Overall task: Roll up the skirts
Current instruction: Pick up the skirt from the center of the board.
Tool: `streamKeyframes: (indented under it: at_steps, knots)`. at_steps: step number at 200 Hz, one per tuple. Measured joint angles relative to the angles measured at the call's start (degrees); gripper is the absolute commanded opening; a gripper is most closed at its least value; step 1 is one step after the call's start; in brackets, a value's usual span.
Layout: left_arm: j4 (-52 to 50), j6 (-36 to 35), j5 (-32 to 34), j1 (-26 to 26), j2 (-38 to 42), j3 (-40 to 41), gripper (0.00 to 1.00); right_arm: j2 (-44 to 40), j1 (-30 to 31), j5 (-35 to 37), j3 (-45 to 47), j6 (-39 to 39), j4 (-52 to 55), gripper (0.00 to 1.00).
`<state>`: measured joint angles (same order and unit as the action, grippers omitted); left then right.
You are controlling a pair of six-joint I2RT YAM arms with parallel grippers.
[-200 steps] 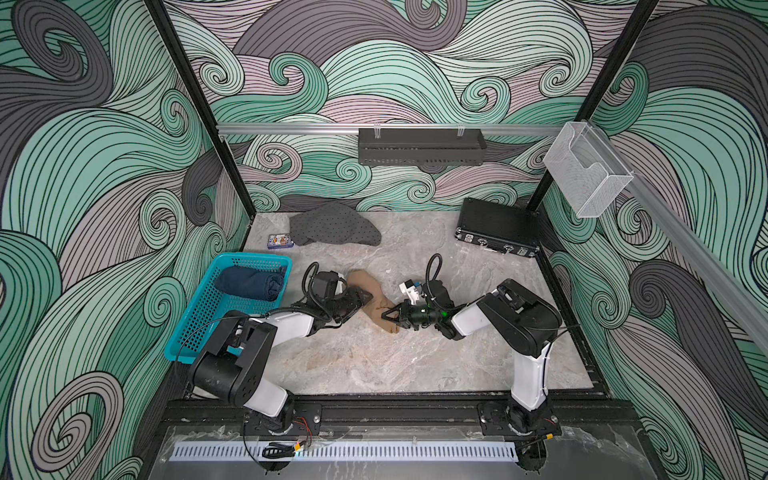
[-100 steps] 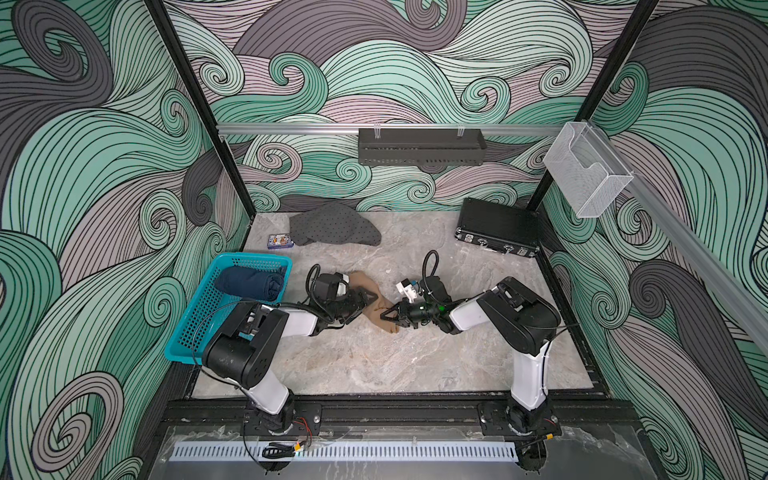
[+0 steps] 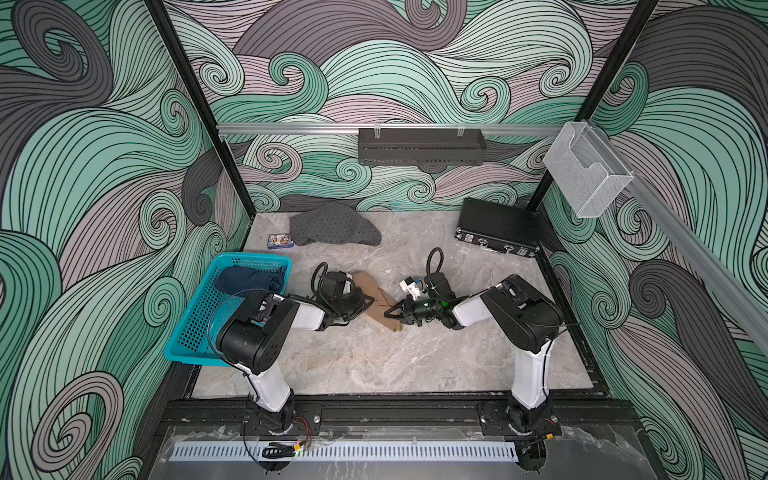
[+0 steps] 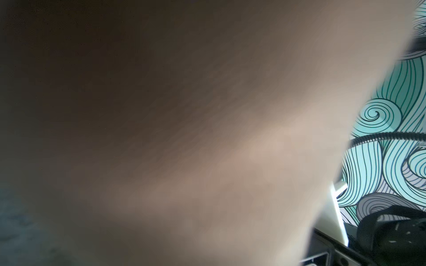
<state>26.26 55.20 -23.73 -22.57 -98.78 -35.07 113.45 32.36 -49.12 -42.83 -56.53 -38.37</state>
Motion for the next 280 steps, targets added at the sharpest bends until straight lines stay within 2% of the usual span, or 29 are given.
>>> streamKeyframes:
  at_steps: [25, 32, 44, 69, 111, 152, 180, 205, 224, 267, 280]
  knots:
    - [-1.99, 0.83, 2.91, -0.57, 1.18, -0.22, 0.00, -1.55, -1.20, 0.02, 2.97, -1.07, -1.40, 0.35]
    - [-2.95, 1.03, 4.15, -0.57, 1.81, -0.31, 0.00, -2.16, -1.62, 0.39, 4.24, -1.62, -1.79, 0.44]
    - [-4.87, 1.31, 6.10, -0.50, 3.23, -0.33, 0.00, -3.41, -2.54, 0.90, 6.36, -2.21, -2.80, 0.49]
    - [-8.96, 1.42, 10.58, 0.20, 6.93, -0.55, 0.00, -6.08, -4.28, 2.27, 10.67, -3.10, -4.48, 0.52]
    - [-17.35, 0.79, 13.60, 0.70, 12.50, -5.29, 0.00, -12.61, -6.32, 7.63, 16.31, -2.21, -3.65, 0.53]
    - [-34.51, -2.67, 17.33, 0.72, 17.86, -20.55, 0.00, -23.34, -6.56, 14.03, 19.93, 0.00, 1.53, 0.53]
    - [-45.81, -3.82, 19.82, 2.71, 21.05, -32.46, 0.00, -33.33, -4.09, 19.17, 20.13, 3.98, 5.81, 0.54]
    - [-52.37, -3.98, 17.44, 10.54, 25.81, -35.41, 0.00, -39.93, 0.17, 23.76, 20.15, 8.13, 8.85, 0.54]
    - [-56.33, -3.96, 14.03, 18.91, 29.31, -35.10, 0.00, -41.92, 2.62, 26.03, 20.15, 10.97, 10.64, 0.54]
    - [-57.20, -2.56, -1.53, 39.34, 38.47, -25.33, 0.00, -42.53, 6.01, 29.70, 20.92, 14.64, 12.94, 0.53]
    - [-57.24, -2.10, -5.18, 43.89, 40.68, -22.32, 0.00, -42.82, 7.32, 30.73, 21.22, 15.61, 13.09, 0.53]
